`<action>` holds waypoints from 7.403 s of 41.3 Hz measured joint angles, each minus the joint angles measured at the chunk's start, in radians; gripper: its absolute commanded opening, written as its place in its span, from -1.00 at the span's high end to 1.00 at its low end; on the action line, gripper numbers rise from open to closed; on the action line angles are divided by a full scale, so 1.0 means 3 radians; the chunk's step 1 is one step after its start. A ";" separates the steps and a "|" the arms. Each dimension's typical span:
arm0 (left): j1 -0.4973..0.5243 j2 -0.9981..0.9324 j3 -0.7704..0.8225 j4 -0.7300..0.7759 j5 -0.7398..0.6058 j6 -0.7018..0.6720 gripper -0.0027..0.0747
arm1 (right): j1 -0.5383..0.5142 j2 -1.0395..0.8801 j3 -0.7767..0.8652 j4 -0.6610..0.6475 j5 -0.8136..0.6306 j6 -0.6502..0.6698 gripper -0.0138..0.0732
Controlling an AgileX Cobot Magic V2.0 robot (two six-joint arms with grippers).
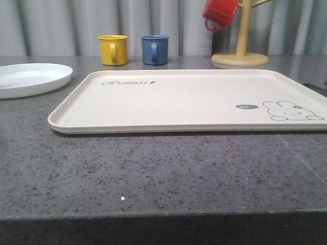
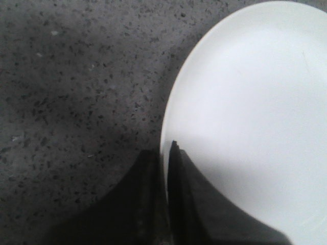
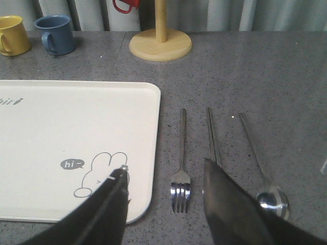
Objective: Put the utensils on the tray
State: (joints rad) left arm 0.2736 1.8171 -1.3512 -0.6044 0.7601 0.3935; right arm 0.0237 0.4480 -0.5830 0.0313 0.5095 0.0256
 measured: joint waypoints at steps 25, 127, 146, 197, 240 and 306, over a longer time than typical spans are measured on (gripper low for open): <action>-0.0417 -0.0516 -0.0390 -0.0054 0.0669 0.0163 0.98 | 0.0000 0.0000 0.0000 0.0000 0.0000 0.0009 -0.19; -0.3366 -0.2915 0.0959 0.2443 0.0043 -0.1203 -0.12 | 0.0000 0.0000 0.0000 0.0000 0.0007 0.0011 -0.19; -0.3366 -0.3495 0.1443 0.2432 -0.0233 -0.1211 -0.12 | 0.0000 0.0000 0.0000 0.0000 0.0007 0.0011 -0.19; -0.3366 -0.3495 0.1456 0.2432 -0.0248 -0.1221 -0.12 | 0.0000 0.1173 -0.1185 -0.0344 0.1323 0.0004 -0.35; -0.3366 -0.3495 0.1456 0.2432 -0.0248 -0.1226 -0.12 | -0.0418 0.3844 -0.2517 0.0167 0.1985 -0.0446 -0.10; -0.3366 -0.3495 0.1456 0.2432 -0.0272 -0.1226 -0.12 | 0.0405 0.4242 -0.3515 0.0098 0.2377 -0.0301 0.81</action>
State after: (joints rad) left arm -0.7362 0.7687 -0.9144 0.1252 0.6784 0.0256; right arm 0.1452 1.7206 -1.6376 0.0606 1.2226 -0.0649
